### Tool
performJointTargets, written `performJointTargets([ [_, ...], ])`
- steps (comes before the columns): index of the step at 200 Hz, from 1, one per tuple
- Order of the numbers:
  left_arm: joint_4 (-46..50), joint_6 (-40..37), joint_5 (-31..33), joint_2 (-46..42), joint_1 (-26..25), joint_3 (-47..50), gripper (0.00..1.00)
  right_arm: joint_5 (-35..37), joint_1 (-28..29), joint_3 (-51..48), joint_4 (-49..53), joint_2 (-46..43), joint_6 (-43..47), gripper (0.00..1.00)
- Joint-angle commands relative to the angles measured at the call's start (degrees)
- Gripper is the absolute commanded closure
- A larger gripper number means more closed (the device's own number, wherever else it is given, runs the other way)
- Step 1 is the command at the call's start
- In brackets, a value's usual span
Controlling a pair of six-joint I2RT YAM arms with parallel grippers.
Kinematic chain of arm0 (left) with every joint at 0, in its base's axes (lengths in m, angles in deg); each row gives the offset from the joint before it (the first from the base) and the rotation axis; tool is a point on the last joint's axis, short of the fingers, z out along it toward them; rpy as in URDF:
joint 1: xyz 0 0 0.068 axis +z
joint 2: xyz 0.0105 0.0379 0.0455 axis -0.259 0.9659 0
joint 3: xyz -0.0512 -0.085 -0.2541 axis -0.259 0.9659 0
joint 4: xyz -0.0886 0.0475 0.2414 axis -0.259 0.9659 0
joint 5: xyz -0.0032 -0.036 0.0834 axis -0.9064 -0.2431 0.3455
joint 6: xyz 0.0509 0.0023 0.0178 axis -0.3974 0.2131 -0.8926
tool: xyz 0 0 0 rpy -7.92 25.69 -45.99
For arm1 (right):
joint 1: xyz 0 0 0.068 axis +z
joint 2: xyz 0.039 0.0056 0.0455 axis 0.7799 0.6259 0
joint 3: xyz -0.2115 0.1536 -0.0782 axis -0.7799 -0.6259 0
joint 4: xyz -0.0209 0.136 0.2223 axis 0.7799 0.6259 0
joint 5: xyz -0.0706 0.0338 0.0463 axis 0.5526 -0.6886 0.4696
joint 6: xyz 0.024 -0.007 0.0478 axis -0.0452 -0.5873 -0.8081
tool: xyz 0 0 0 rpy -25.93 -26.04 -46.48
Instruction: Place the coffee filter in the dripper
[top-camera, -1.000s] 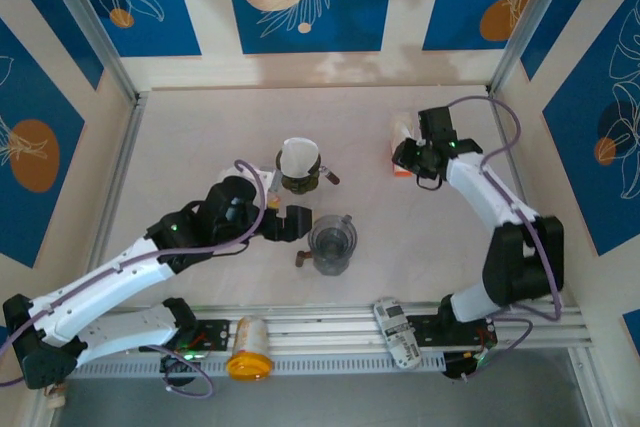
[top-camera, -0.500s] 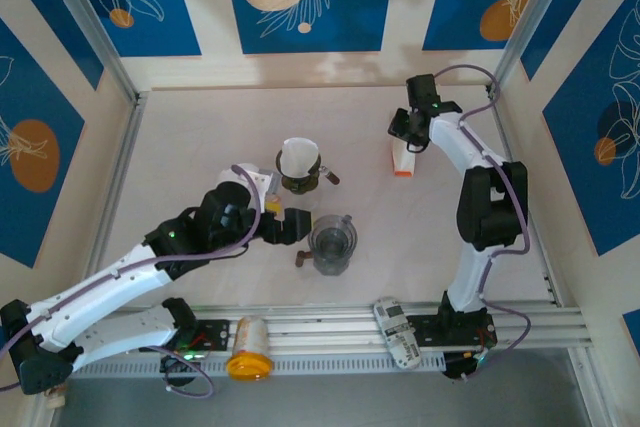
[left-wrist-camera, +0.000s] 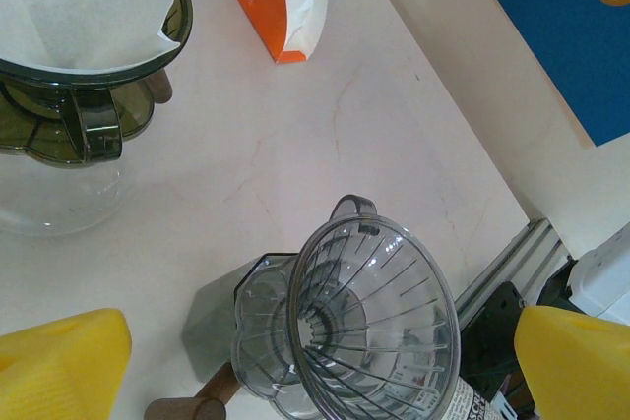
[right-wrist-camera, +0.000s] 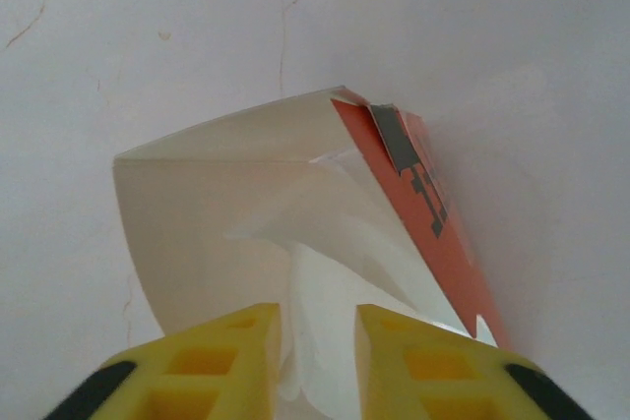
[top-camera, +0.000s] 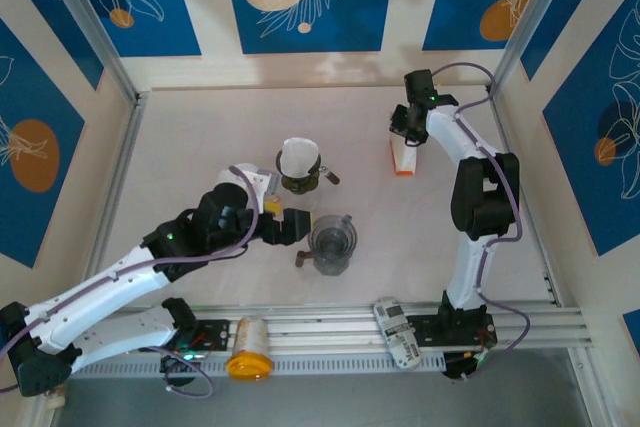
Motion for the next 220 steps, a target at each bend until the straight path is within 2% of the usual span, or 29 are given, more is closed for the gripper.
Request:
performJointTargets([
  [1, -0.7, 0.4, -0.2, -1.2, -0.5, 0.5, 0.00, 1.4, 0.5, 1.7, 1.8, 0.9, 0.1, 0.79],
  [48, -0.5, 0.7, 0.3, -2.2, -0.5, 1.2, 0.00, 1.9, 0.9, -0.1, 0.8, -0.4, 0.8, 1.00],
  [105, 0.1, 1.4, 0.8, -3.3, -0.5, 1.5, 0.00, 4.0, 2.3, -6.4, -1.8, -10.4, 1.2, 1.00],
  [167, 2.0, 3.9, 1.3, -3.6, -0.5, 0.9, 0.00, 3.9, 4.1, -20.3, -3.3, -29.2, -0.1, 1.00],
  [192, 3.2, 5.3, 1.7, -3.9, -0.5, 0.9, 0.00, 1.9, 6.7, -24.3, -1.2, -38.2, 0.2, 1.00],
  [220, 4.9, 6.4, 3.0, -5.1, -0.5, 1.3, 0.00, -0.2, 13.2, -27.6, 2.5, -48.5, 0.5, 1.00],
])
